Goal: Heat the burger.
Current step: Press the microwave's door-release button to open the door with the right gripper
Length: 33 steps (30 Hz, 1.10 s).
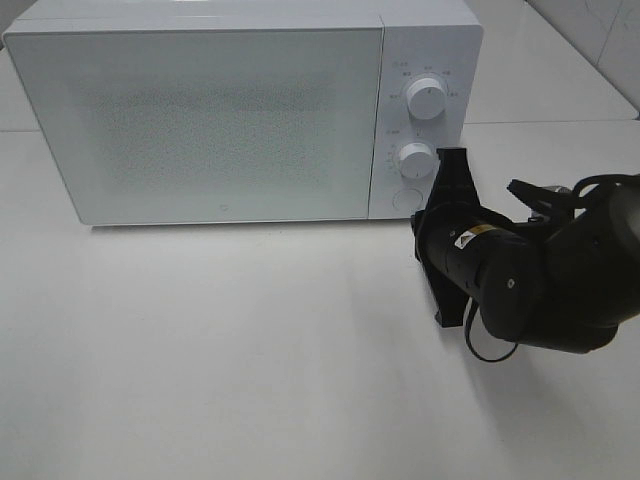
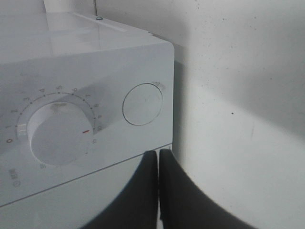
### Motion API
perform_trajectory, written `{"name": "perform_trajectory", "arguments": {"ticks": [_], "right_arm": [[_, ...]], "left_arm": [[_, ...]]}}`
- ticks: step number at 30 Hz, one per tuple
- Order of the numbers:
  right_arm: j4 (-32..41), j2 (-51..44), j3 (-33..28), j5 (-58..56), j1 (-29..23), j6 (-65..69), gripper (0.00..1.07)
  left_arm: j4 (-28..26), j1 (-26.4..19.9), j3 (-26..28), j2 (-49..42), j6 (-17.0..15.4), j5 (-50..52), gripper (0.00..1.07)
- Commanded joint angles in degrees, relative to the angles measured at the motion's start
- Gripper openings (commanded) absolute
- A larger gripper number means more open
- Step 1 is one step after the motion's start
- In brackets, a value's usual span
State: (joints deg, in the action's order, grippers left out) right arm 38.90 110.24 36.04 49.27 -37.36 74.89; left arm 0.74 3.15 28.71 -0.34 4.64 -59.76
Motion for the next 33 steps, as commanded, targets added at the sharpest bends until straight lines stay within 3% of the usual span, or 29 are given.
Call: {"name": "perform_trajectory", "arguments": {"ticks": [1, 17, 33], "right_arm": [[1.2, 0.8, 1.3, 0.0, -0.1, 0.2, 0.01], [1.2, 5.2, 8.8, -1.7, 3.1, 0.2, 0.01], [1.5, 9.6, 12.0, -1.3, 3.3, 0.6, 0.01]], "left_arm": [[0.1, -0.1, -0.2, -1.1, -0.2, 0.1, 0.98], [0.1, -0.1, -0.2, -1.1, -0.2, 0.1, 0.98], [0.2, -0.1, -0.2, -1.0, -0.2, 0.1, 0.98]]}}
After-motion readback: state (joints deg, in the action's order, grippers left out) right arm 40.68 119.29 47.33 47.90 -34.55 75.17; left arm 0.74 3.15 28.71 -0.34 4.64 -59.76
